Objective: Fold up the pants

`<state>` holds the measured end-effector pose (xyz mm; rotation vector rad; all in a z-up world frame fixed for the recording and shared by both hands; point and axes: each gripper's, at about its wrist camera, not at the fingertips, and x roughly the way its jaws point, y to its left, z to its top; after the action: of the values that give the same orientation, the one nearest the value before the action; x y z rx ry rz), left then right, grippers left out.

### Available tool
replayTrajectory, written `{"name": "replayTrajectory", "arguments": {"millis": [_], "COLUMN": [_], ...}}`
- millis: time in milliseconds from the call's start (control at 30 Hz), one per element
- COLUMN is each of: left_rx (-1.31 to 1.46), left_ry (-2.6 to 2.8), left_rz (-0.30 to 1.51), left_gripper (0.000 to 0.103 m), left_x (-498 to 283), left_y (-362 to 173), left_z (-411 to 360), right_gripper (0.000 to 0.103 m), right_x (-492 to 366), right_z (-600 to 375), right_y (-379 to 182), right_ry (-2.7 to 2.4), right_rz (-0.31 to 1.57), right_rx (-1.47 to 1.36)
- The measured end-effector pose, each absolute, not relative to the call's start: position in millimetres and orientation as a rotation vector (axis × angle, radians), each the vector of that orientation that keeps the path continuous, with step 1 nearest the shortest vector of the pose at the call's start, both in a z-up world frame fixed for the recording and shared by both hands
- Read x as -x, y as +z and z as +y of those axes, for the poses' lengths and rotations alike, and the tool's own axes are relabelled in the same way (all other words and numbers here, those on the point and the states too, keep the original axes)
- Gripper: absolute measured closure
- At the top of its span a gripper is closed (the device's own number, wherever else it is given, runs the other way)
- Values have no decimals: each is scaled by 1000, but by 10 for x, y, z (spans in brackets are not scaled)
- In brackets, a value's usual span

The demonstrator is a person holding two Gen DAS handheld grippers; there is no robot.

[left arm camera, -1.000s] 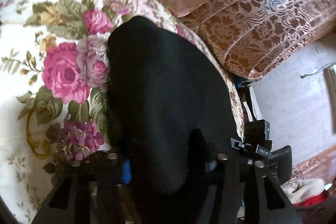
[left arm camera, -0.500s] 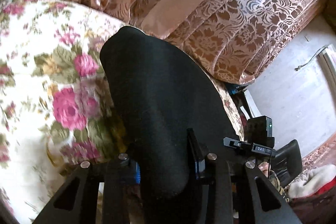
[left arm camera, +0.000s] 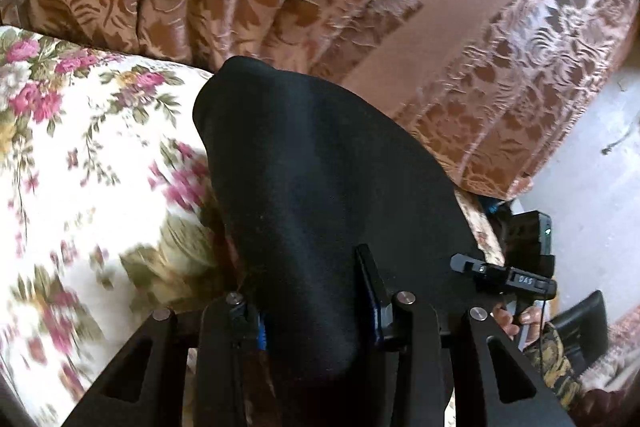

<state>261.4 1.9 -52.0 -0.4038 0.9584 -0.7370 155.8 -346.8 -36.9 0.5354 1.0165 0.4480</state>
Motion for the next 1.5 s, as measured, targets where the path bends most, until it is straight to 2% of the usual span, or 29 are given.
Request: {"name": "replayTrajectory", "arguments": {"millis": [267, 400, 533, 633, 900, 1100, 1500], "left_rx": [343, 360, 376, 284, 137, 91, 53], "left_ry": [-672, -620, -587, -504, -256, -186, -133], "left_rz": [1017, 1044, 1025, 1006, 911, 821, 709], "left_gripper": [62, 44, 41, 32, 31, 29, 17], "left_x": [-3099, -3155, -3090, -3042, -2648, -2229, -1625], "left_y": [-740, -1060, -1085, -948, -626, -456, -180], "left_z": [-29, 47, 87, 10, -57, -63, -139], "right_gripper": [60, 58, 57, 56, 45, 45, 45], "right_x": [-2121, -2138, -2079, -2087, -2033, -1930, -1445], "right_z": [-3455, -3503, -3558, -3505, -3379, -3174, -2933], "right_y": [-693, -970, -1099, -1059, -840, -567, -177], "right_ry": [438, 434, 439, 416, 318, 179, -78], "right_rz": [1068, 1094, 1074, 1082, 1073, 1034, 883], "right_rx": [-553, -592, -658, -622, -526, -367, -148]}}
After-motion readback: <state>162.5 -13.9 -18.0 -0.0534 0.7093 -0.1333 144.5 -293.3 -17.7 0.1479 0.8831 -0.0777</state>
